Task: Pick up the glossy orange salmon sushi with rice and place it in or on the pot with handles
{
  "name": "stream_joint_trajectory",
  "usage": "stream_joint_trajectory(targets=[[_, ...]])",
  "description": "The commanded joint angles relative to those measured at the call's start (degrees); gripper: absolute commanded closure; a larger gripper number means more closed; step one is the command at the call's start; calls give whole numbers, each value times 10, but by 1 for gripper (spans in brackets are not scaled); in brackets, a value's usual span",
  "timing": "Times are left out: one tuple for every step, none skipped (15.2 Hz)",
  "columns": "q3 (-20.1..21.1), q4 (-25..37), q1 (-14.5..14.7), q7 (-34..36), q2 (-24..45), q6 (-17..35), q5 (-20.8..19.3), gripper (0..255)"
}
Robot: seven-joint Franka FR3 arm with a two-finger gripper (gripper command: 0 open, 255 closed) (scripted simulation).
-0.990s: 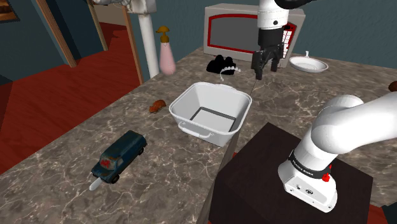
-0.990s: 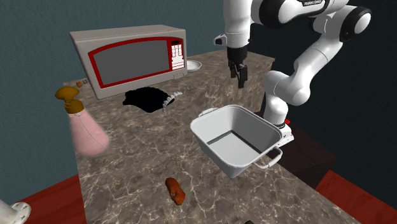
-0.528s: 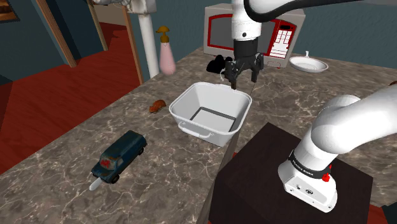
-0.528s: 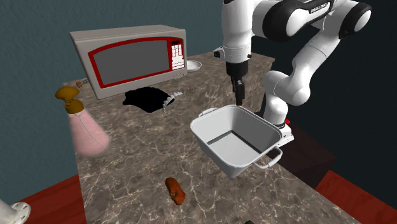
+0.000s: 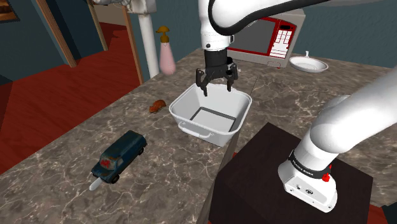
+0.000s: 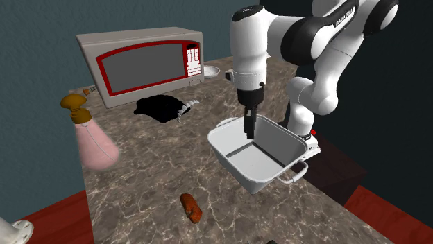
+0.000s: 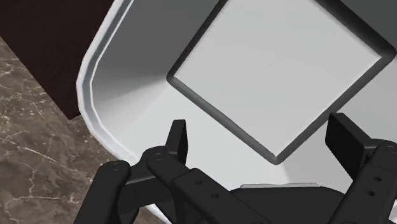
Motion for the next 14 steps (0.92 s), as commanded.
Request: stream_joint_trajectory(targets=[[20,22,-5,51,37,20,1,0],[29,36,-7,75,59,29,-2,0],[38,51,-9,100,81,38,-6,0],[46,66,-11,125,104,46,-11,0],[54,83,-13,151,127,53,-17,0],[60,100,-14,176,151,60,-24,0],[66,118,-15,201,174,66,-33,0],[71,136,-15,226,199,72,-42,0],[75,156,-14,251,223,76,-52,0],[78,176,-12,276,248,80,-63,0],[80,198,-9,301,272,82,-74,0],[80,220,-5,324,297,84,-85,0],[79,243,-1,347,321,85,-96,0],[78,266,5,370,346,85,-107,0]])
